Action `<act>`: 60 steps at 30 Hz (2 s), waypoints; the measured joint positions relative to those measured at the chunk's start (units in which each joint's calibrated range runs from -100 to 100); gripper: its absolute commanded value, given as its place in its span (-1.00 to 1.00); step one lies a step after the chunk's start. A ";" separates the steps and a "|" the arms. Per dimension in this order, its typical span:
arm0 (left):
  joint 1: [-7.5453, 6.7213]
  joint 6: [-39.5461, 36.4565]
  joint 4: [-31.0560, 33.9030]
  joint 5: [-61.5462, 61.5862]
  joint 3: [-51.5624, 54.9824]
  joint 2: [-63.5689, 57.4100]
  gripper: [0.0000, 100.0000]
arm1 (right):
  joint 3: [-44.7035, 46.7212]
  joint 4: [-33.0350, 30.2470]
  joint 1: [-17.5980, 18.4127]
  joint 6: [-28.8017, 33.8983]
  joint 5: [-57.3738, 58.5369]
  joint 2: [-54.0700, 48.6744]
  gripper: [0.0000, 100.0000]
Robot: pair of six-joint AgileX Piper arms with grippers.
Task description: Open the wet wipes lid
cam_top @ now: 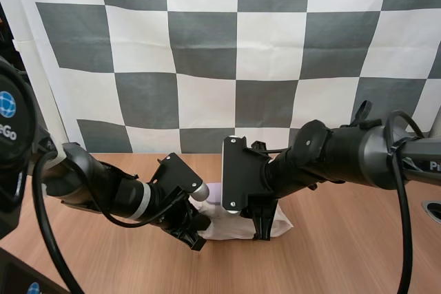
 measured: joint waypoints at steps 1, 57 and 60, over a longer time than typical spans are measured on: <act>0.00 0.00 0.21 0.10 0.00 0.00 -1.00 | 0.00 0.12 0.22 0.00 -0.43 0.54 0.39; 0.00 0.00 0.89 0.32 0.00 4.40 -1.00 | -4.27 -8.13 2.79 8.22 -2.86 2.49 -1.00; 0.00 0.00 0.89 0.32 0.00 4.40 -1.00 | -4.44 -8.13 2.79 8.31 -2.86 2.49 -1.00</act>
